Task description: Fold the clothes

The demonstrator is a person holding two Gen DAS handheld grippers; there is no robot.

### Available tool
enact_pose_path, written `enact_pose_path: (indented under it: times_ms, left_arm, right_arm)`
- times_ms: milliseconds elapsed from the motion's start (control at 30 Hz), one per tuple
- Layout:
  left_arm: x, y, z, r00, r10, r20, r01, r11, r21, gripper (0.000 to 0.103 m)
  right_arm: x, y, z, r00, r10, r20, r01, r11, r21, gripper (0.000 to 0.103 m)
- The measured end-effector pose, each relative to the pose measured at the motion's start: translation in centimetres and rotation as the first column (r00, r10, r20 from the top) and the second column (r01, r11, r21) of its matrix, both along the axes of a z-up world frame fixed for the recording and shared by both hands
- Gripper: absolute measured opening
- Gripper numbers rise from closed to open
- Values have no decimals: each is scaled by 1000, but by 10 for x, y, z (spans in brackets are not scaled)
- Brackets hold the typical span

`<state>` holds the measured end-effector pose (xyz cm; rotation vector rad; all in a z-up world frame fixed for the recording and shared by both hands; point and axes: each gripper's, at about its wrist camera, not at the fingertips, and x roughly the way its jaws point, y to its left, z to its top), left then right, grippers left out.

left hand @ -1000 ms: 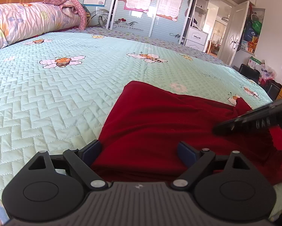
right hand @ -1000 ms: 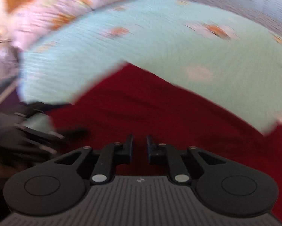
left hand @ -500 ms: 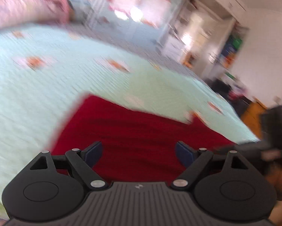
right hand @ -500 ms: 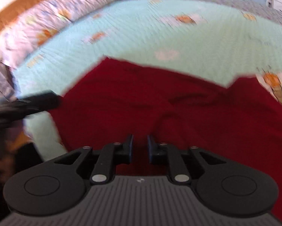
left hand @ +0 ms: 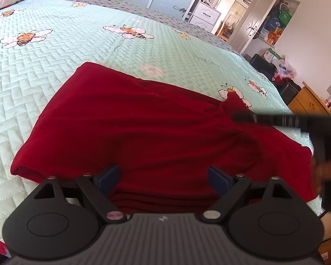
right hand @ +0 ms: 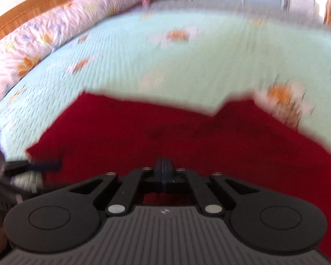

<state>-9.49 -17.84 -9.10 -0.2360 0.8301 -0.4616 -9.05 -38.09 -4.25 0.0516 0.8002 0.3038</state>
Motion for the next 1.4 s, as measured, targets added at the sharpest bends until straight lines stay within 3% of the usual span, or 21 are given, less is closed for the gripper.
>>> enact_pose_path:
  times_ms: [100, 200, 300, 367, 400, 467, 500, 633, 767, 800, 833, 900, 1000, 1067, 1100, 1200, 1267, 1400]
  left_arm:
    - [1, -2, 0, 1000, -12, -4, 12, 1000, 6, 94]
    - [3, 0, -1, 1000, -15, -12, 15, 1000, -1, 95]
    - [5, 1, -1, 1000, -17, -20, 16, 1000, -11, 96]
    - [5, 1, -1, 1000, -20, -23, 20, 1000, -14, 97]
    - [5, 2, -1, 999, -21, -24, 21, 1000, -16, 97]
    - [6, 3, -2, 999, -23, -24, 23, 1000, -19, 97]
    - [6, 3, -2, 999, -24, -24, 24, 999, -21, 97]
    - [5, 1, -2, 999, -29, -19, 29, 1000, -13, 99]
    - [5, -1, -3, 1000, -28, -13, 28, 1000, -6, 99]
    - [4, -1, -4, 1000, -28, -10, 27, 1000, -7, 99]
    - [4, -1, -4, 1000, -28, -6, 28, 1000, -7, 101]
    - [2, -3, -5, 999, -33, 6, 33, 999, -1, 103]
    - [0, -4, -5, 999, -34, 21, 34, 999, -2, 103]
    - [-3, 2, -4, 999, -25, 26, 26, 999, -38, 103]
    - [-5, 8, -2, 999, -19, 28, 21, 998, -65, 102]
    - [-21, 41, 8, 994, 86, 67, -77, 988, -133, 97]
    - [-34, 66, 15, 981, 170, 95, -151, 972, -179, 97]
    - [-59, 116, 30, 932, 335, 138, -289, 917, -275, 97]
  right_arm:
    - [26, 32, 11, 990, 138, 25, -139, 988, 62, 12]
    - [59, 70, 5, 958, 288, 4, -287, 956, 52, 14]
    - [85, 104, -13, 905, 414, -96, -416, 909, 3, 13]
    - [99, 110, -28, 904, 407, -130, -420, 902, -100, 9]
    - [104, 107, -28, 915, 384, -125, -397, 912, -100, 0]
    - [103, 97, -17, 952, 296, -80, -302, 950, -77, 1]
    - [98, 96, -10, 964, 260, -52, -264, 960, -89, 11]
    - [91, 102, 3, 941, 336, -37, -333, 941, 58, 17]
    - [108, 126, -18, 909, 401, -109, -403, 915, 7, 21]
    - [115, 126, -27, 912, 388, -130, -395, 918, -34, 16]
    - [121, 118, -29, 927, 351, -131, -357, 934, -23, 0]
    - [126, 103, -26, 957, 268, -113, -270, 963, 5, 0]
    - [112, 108, -12, 969, 242, -41, -243, 969, -42, 16]
    - [111, 110, -8, 950, 311, -44, -308, 950, 54, 20]
    - [115, 112, -10, 947, 315, -63, -312, 949, 46, 22]
    - [135, 110, -24, 967, 223, -124, -231, 971, -54, 23]
    - [135, 105, -17, 980, 170, -99, -177, 982, -63, 25]
    - [100, 123, 12, 968, 250, 3, -248, 964, -97, 30]
